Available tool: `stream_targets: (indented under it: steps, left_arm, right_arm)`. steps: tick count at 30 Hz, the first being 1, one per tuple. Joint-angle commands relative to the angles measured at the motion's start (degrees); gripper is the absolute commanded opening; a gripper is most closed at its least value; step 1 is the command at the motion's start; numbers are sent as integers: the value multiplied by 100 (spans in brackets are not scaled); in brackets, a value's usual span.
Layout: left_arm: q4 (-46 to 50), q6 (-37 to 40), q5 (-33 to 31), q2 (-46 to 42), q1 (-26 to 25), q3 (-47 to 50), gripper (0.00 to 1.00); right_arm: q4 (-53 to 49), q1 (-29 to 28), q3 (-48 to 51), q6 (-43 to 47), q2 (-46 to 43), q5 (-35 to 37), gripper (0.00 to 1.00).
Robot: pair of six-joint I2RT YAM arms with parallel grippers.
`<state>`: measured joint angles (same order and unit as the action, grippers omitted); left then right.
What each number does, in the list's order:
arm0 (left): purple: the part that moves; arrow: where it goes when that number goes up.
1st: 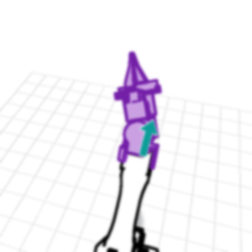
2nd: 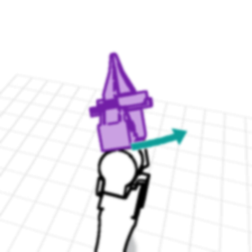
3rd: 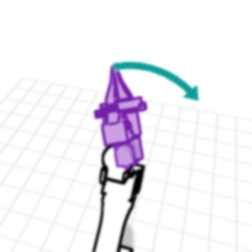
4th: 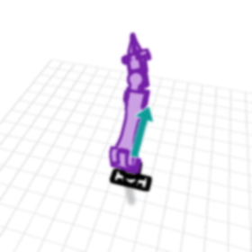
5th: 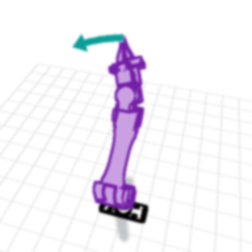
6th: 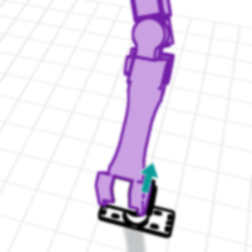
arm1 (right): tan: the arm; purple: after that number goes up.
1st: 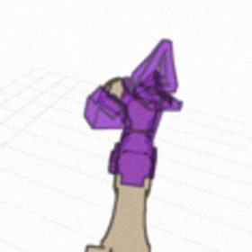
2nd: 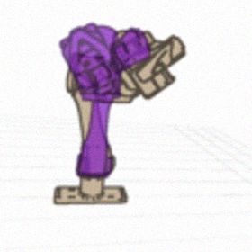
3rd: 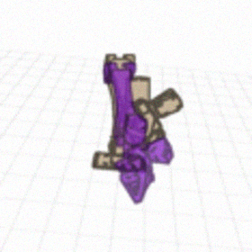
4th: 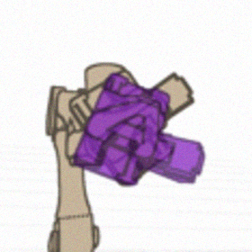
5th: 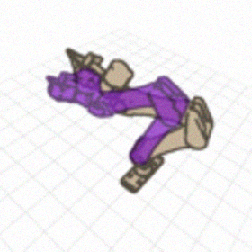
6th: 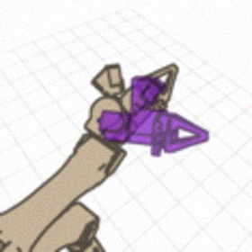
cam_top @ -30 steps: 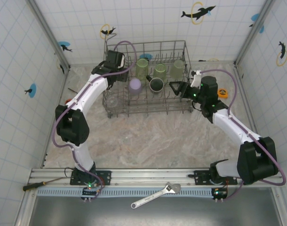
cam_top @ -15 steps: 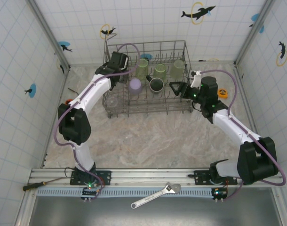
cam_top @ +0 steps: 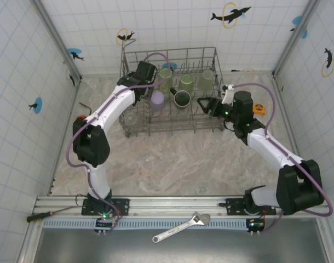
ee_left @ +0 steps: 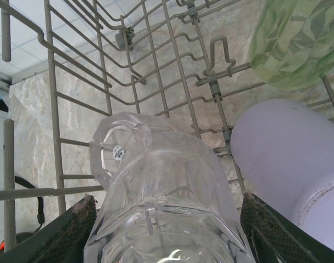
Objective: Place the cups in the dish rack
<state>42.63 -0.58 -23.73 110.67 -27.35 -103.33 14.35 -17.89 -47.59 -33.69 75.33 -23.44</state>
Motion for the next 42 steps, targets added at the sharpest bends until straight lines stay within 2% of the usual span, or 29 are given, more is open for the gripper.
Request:
stream_targets:
  steps: [1,6,24,42]
  left_arm:
    - [456,-152,-153,4,-69,-334,0]
    - [747,-301,-224,-9,-152,-644,0]
    - [1026,-496,-332,250,-191,-474,0]
    - [987,-395,-1107,661,-125,-439,0]
  right_arm:
    - [165,25,150,-15,-201,2,80]
    - [130,29,181,12,-254,24,80]
    - [143,31,268,-32,-352,24,80]
    - [251,27,389,-98,-387,-9,80]
